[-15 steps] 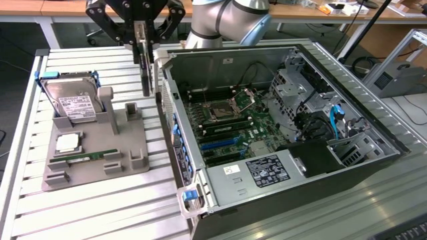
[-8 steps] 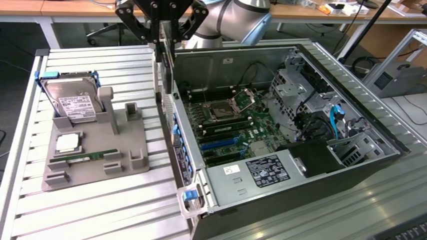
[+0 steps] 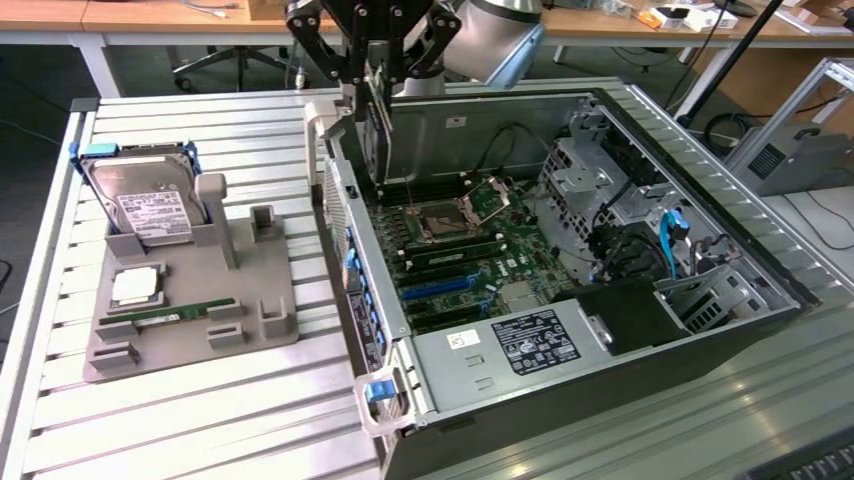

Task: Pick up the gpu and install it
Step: 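Pick up the gpu and move the gpu toward the slot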

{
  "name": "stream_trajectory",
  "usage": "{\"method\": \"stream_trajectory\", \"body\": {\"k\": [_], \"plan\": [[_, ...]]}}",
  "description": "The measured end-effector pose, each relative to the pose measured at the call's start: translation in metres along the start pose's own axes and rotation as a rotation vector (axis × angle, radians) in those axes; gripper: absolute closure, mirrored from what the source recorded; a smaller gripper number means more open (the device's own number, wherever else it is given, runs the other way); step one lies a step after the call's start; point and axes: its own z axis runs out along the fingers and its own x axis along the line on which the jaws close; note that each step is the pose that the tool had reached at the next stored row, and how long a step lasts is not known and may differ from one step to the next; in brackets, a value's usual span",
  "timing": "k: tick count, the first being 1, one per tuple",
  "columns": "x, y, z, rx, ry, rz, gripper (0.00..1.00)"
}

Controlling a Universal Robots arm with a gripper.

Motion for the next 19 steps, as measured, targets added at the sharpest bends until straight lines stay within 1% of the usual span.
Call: {"method": "stream_trajectory", "body": {"k": [6, 11, 12, 15, 16, 19], "plan": [[-0.033, 0.0019, 0.0008, 0.0001, 0.0001, 0.0, 0.73], [-0.056, 0.0032, 0.0014, 0.0001, 0.0001, 0.0, 0.73], [-0.063, 0.0036, 0.0016, 0.0001, 0.0001, 0.0, 0.73], [-0.078, 0.0044, 0.002, 0.0, 0.0, 0.0, 0.73], [-0.085, 0.0048, 0.0022, 0.0001, 0.0001, 0.0, 0.73], [-0.099, 0.0056, 0.0026, 0.0001, 0.0001, 0.0, 0.73]]}}
